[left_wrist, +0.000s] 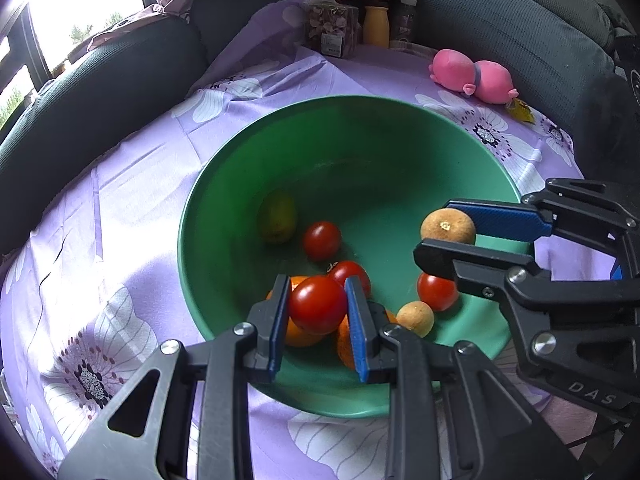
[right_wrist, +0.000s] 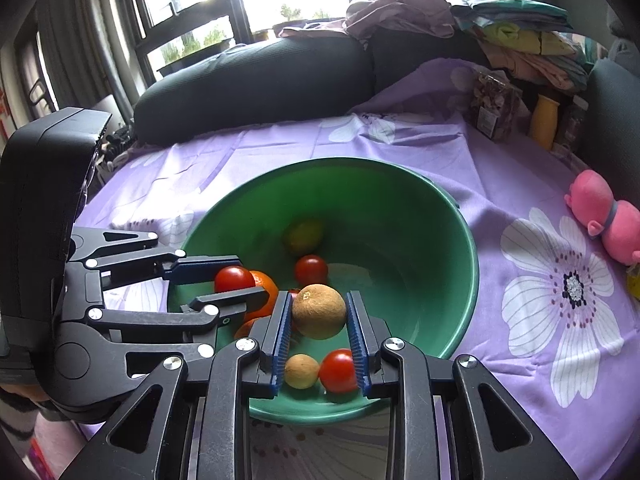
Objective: Organize fruits
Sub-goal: 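Open the left gripper over the bowl while the right gripper lowers the tomato inside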
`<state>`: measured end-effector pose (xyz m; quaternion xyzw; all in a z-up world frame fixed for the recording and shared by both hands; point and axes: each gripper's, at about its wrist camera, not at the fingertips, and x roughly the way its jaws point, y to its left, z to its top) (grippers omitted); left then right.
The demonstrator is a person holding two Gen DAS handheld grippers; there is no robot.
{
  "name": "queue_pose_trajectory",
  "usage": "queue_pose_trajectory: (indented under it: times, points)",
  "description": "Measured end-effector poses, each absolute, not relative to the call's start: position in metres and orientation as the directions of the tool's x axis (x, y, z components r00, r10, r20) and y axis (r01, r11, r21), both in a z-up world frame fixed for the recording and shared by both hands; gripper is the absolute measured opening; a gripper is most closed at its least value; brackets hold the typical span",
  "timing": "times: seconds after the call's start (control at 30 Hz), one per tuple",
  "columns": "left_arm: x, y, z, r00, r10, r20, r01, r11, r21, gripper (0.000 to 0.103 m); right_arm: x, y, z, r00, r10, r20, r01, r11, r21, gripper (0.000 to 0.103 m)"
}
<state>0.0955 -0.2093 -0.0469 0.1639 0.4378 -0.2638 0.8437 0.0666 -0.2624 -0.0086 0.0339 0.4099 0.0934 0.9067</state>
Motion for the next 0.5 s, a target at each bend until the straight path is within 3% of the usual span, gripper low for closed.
queue_pose_trajectory:
  times: [0.5]
  points:
    - [0.0991, -0.2133, -0.0517, 0.467, -0.287, -0.837, 0.597, 0.8, 0.059, 0.028, 0.0719, -0.2586, -0.0131, 0.622, 0.178, -0.763, -0.148, 0.983, 0.109, 0.029]
